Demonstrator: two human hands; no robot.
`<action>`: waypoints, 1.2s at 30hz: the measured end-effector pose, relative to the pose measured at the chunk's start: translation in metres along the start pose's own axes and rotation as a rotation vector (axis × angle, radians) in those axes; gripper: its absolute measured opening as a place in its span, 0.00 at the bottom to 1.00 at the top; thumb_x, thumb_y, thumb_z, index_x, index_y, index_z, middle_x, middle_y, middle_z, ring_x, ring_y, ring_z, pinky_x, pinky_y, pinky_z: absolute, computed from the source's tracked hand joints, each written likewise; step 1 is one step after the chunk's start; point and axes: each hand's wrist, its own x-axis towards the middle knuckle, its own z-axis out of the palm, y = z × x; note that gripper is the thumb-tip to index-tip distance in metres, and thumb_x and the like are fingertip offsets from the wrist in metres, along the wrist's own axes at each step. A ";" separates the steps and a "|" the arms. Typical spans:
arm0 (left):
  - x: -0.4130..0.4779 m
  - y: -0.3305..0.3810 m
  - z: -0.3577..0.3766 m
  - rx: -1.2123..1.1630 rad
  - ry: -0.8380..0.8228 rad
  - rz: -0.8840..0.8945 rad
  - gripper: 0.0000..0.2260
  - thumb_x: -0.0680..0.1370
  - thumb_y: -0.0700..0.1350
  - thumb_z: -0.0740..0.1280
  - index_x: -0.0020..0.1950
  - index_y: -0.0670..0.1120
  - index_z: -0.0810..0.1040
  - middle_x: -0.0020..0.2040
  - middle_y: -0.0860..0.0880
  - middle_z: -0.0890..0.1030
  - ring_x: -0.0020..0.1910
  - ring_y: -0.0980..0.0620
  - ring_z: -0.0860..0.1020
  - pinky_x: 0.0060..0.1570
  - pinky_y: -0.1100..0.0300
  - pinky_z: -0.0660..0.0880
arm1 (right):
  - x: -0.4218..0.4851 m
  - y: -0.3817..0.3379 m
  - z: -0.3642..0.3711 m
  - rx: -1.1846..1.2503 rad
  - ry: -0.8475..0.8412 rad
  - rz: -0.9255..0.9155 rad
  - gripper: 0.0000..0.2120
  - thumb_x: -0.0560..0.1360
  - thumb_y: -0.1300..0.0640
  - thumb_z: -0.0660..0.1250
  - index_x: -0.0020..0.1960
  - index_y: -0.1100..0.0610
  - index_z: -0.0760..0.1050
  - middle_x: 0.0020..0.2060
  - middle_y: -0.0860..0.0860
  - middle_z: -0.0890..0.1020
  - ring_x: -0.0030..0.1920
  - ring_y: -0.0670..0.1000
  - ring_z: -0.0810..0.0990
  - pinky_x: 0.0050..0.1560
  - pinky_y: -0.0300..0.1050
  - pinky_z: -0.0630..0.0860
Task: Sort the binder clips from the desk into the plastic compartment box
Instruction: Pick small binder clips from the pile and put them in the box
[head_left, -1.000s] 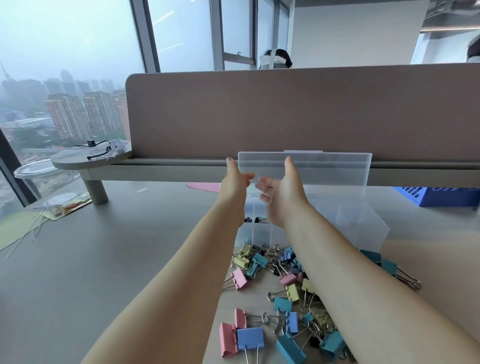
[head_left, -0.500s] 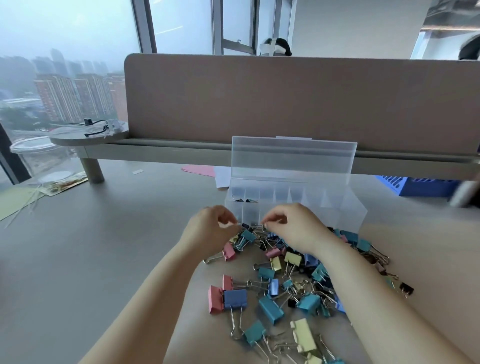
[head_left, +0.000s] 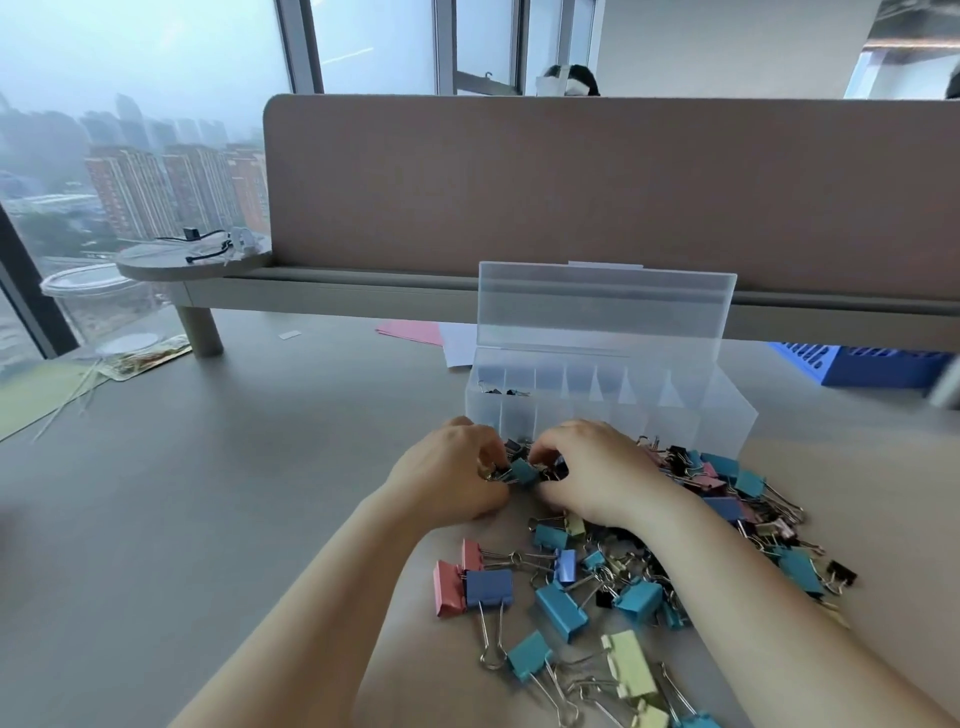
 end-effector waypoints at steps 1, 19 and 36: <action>0.000 0.000 -0.001 0.002 0.013 0.003 0.07 0.71 0.48 0.69 0.48 0.55 0.77 0.52 0.54 0.74 0.45 0.54 0.76 0.45 0.60 0.75 | 0.000 0.001 -0.001 0.013 -0.008 0.004 0.17 0.72 0.52 0.68 0.61 0.48 0.76 0.59 0.48 0.77 0.59 0.51 0.74 0.57 0.47 0.73; -0.002 -0.003 -0.018 -0.072 -0.142 0.066 0.06 0.75 0.52 0.70 0.50 0.55 0.83 0.44 0.62 0.76 0.41 0.61 0.74 0.42 0.65 0.73 | 0.001 0.013 -0.014 0.097 -0.009 0.001 0.03 0.75 0.54 0.68 0.46 0.49 0.81 0.40 0.41 0.77 0.47 0.47 0.78 0.49 0.44 0.76; 0.007 -0.014 0.004 -0.085 0.057 -0.083 0.07 0.76 0.47 0.67 0.53 0.53 0.77 0.54 0.53 0.79 0.50 0.54 0.77 0.49 0.60 0.74 | 0.000 0.002 0.005 -0.097 0.070 -0.065 0.10 0.77 0.57 0.63 0.56 0.48 0.77 0.54 0.47 0.76 0.56 0.51 0.75 0.47 0.46 0.71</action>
